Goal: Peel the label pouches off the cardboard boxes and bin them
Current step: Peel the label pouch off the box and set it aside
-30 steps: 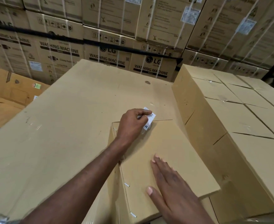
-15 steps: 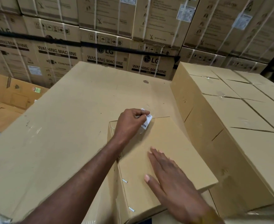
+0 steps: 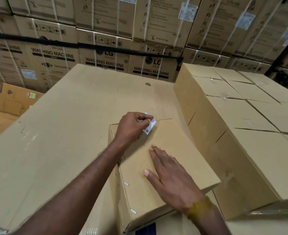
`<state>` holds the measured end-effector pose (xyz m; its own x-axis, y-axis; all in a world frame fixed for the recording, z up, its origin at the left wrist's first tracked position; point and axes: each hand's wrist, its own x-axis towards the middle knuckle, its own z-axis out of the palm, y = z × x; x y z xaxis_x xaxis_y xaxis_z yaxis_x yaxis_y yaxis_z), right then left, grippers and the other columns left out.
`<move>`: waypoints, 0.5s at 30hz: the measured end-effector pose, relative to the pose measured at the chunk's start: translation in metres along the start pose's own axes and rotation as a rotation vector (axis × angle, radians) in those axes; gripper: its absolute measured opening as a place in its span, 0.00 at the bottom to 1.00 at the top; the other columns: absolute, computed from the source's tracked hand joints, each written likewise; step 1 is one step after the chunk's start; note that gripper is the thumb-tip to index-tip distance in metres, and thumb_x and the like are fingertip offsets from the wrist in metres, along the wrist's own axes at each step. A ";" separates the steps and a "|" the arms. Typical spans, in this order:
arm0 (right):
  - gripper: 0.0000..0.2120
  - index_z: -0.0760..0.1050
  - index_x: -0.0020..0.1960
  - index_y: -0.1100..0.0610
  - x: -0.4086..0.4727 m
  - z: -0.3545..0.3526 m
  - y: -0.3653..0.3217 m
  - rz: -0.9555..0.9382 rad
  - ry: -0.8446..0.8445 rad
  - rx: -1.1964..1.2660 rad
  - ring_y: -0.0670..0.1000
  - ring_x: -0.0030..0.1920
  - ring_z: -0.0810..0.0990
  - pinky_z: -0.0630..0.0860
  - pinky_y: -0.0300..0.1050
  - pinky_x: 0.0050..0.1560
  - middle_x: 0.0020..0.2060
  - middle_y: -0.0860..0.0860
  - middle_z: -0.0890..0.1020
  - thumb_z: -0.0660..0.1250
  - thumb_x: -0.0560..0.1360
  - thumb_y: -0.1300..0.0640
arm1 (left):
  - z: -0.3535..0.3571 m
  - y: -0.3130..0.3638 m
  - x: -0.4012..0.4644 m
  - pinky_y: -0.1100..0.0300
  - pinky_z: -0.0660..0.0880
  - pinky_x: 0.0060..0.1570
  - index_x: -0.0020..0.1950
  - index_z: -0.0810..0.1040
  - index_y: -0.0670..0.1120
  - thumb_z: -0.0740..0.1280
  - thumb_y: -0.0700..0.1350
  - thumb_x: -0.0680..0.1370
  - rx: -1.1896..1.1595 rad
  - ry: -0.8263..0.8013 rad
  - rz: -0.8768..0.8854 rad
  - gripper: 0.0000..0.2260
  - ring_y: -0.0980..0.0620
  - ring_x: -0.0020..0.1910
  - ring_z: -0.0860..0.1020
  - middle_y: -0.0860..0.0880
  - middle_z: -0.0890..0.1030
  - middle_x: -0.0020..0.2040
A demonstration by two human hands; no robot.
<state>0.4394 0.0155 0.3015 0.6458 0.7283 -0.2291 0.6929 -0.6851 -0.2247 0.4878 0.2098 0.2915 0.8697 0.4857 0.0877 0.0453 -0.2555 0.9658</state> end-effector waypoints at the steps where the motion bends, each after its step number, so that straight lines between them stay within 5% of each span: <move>1: 0.35 0.32 0.79 0.46 -0.015 0.001 0.000 -0.007 -0.019 -0.001 0.37 0.75 0.31 0.33 0.38 0.75 0.76 0.37 0.31 0.35 0.77 0.33 | 0.001 0.000 -0.001 0.65 0.65 0.22 0.53 0.87 0.53 0.66 0.41 0.76 0.003 -0.004 0.002 0.12 0.58 0.21 0.68 0.54 0.84 0.44; 4: 0.43 0.28 0.77 0.44 -0.041 0.000 0.004 -0.002 -0.083 -0.055 0.35 0.73 0.27 0.31 0.36 0.72 0.73 0.35 0.27 0.26 0.66 0.28 | 0.001 0.001 -0.001 0.65 0.66 0.22 0.52 0.87 0.53 0.66 0.42 0.76 0.016 -0.012 0.005 0.12 0.59 0.22 0.71 0.56 0.85 0.47; 9: 0.33 0.35 0.80 0.46 0.011 -0.007 0.013 0.010 -0.013 0.002 0.39 0.77 0.34 0.36 0.41 0.77 0.78 0.39 0.35 0.41 0.81 0.35 | -0.002 0.003 -0.003 0.64 0.69 0.23 0.52 0.87 0.53 0.66 0.42 0.76 0.072 -0.026 0.008 0.12 0.58 0.27 0.74 0.59 0.84 0.47; 15: 0.33 0.39 0.81 0.51 0.039 -0.006 0.015 0.031 0.043 0.002 0.43 0.79 0.38 0.38 0.43 0.78 0.80 0.45 0.39 0.44 0.83 0.38 | -0.002 0.004 -0.005 0.63 0.68 0.22 0.51 0.87 0.52 0.67 0.41 0.75 0.027 -0.006 0.042 0.12 0.52 0.30 0.77 0.56 0.85 0.49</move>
<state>0.4772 0.0333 0.2950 0.6800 0.7067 -0.1954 0.6716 -0.7073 -0.2205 0.4824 0.2083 0.2952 0.8741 0.4690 0.1263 0.0219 -0.2979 0.9543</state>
